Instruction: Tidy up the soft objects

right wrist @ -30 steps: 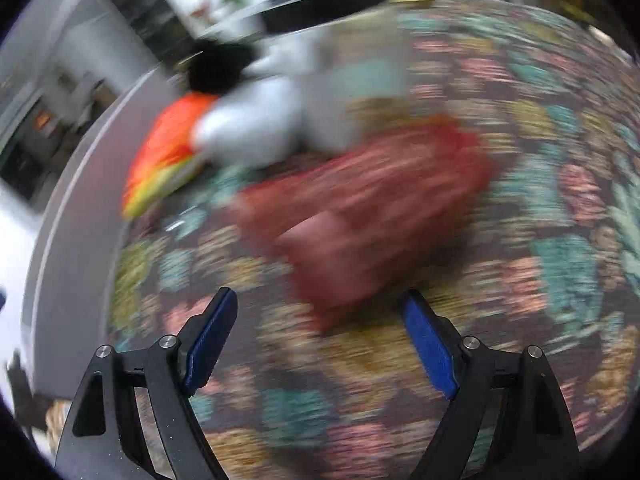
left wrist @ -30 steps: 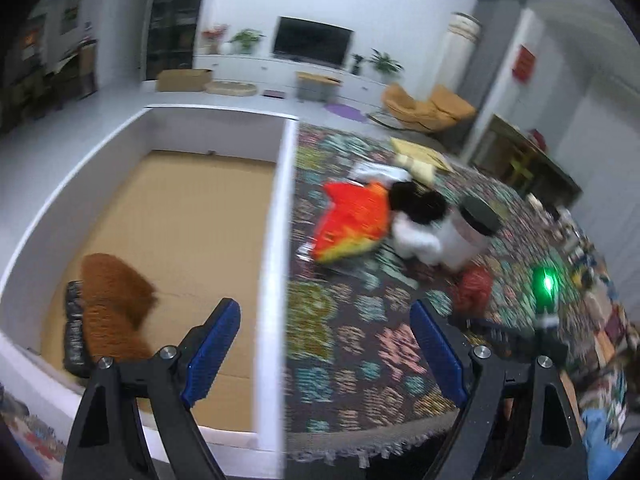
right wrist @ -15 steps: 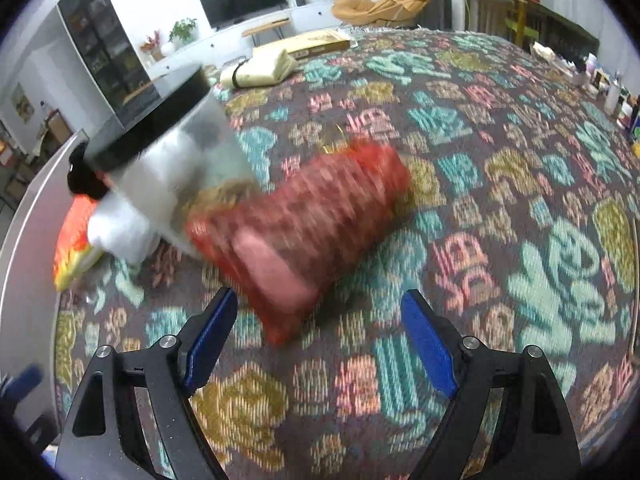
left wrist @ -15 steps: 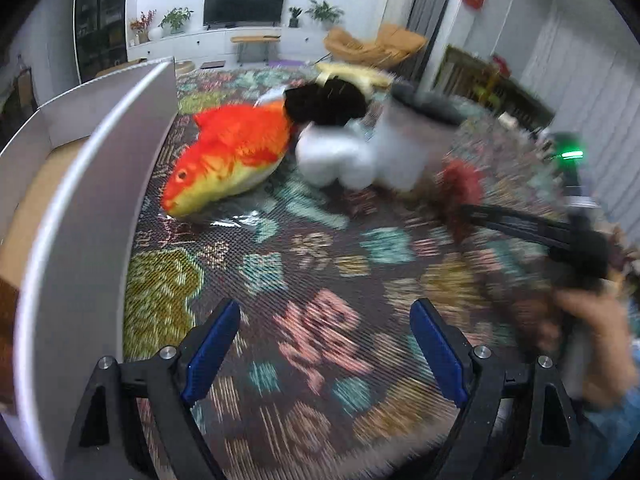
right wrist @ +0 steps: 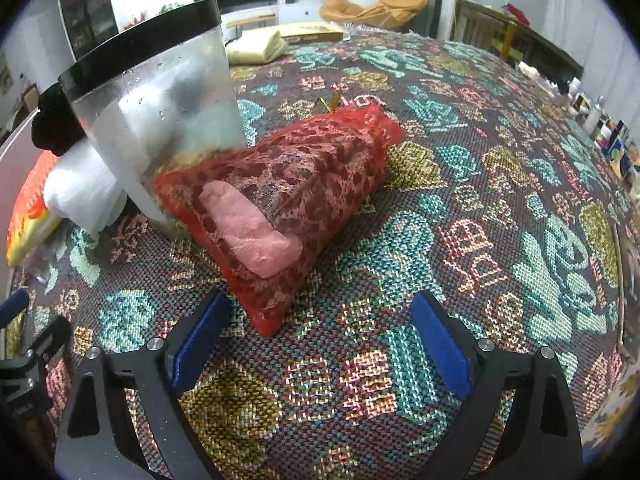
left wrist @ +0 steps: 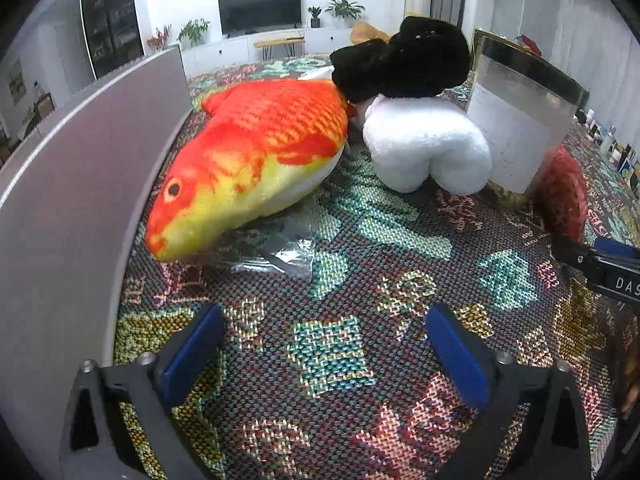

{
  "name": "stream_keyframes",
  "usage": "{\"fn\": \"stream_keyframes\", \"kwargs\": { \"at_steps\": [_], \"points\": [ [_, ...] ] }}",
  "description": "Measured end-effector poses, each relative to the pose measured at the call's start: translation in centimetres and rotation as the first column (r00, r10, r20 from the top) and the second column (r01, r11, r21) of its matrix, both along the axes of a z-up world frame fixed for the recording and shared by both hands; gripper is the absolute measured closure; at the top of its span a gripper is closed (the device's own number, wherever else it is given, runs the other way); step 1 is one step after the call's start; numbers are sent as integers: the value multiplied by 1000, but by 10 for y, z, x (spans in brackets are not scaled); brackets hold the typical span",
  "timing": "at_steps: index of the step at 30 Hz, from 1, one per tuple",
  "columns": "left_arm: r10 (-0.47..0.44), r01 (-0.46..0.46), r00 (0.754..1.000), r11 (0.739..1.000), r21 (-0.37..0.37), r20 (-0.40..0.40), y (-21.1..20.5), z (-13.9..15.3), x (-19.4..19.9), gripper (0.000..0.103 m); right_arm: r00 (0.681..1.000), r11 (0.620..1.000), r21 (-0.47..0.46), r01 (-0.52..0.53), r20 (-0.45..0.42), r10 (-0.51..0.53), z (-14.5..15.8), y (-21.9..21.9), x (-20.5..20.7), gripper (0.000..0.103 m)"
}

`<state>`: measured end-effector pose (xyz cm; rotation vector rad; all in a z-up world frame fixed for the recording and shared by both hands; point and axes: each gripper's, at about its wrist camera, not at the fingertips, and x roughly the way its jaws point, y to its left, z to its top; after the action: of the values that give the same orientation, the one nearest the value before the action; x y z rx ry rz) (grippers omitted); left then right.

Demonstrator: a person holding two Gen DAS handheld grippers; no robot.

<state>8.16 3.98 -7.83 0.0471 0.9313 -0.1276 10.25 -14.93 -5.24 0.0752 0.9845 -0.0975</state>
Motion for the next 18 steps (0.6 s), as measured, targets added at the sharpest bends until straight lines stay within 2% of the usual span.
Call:
{"fn": "stream_keyframes", "kwargs": {
  "at_steps": [18],
  "points": [
    [-4,4,1000,1000,7,0,-2,1,-3,0,999,1000,-10,26,26,-26,-1,5,-3,5]
  ]
}}
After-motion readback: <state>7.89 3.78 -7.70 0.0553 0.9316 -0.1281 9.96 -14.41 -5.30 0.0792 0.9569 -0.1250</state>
